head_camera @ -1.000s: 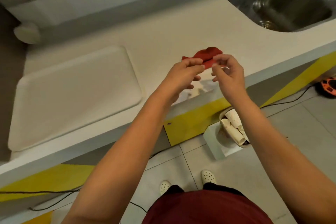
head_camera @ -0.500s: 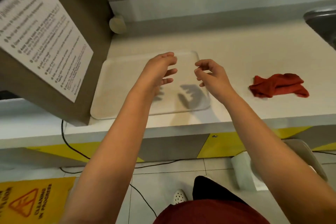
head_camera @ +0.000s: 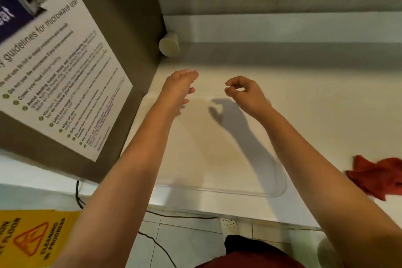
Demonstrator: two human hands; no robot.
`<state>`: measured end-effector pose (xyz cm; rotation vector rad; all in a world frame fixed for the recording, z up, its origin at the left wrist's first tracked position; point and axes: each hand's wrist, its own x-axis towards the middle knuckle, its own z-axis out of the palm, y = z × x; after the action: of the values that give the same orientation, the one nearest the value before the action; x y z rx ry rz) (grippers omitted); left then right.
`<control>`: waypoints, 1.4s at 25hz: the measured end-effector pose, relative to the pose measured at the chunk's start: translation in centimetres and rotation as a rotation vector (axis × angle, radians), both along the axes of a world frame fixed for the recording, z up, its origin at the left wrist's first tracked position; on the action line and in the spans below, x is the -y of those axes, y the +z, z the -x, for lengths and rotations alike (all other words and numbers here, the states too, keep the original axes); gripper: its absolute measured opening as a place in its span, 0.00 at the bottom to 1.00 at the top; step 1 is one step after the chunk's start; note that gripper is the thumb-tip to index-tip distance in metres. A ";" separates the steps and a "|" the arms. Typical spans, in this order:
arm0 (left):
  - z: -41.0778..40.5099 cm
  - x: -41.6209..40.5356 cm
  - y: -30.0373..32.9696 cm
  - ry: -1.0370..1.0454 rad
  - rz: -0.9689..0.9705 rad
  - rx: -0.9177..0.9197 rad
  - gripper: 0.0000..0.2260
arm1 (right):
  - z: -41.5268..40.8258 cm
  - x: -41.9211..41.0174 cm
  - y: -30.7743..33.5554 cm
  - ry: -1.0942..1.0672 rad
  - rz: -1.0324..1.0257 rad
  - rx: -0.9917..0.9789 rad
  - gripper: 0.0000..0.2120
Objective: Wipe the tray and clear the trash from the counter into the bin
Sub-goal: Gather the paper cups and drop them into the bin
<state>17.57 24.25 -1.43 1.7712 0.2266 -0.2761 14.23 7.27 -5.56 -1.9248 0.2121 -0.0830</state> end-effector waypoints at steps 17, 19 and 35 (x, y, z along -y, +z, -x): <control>-23.4 0.6 -7.7 0.098 -0.848 0.324 0.38 | -22.9 1.4 -7.0 0.206 0.825 0.030 0.29; -24.3 0.7 -8.1 0.082 -0.902 0.304 0.38 | -23.9 1.3 -7.5 0.189 0.907 0.054 0.31; -26.3 2.0 -9.6 0.241 -0.585 0.289 0.34 | -26.0 1.1 -8.6 0.140 0.981 0.053 0.26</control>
<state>43.89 22.29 -11.08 2.3050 0.3308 0.2481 40.24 6.16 -14.13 -2.9015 -0.0193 -0.1648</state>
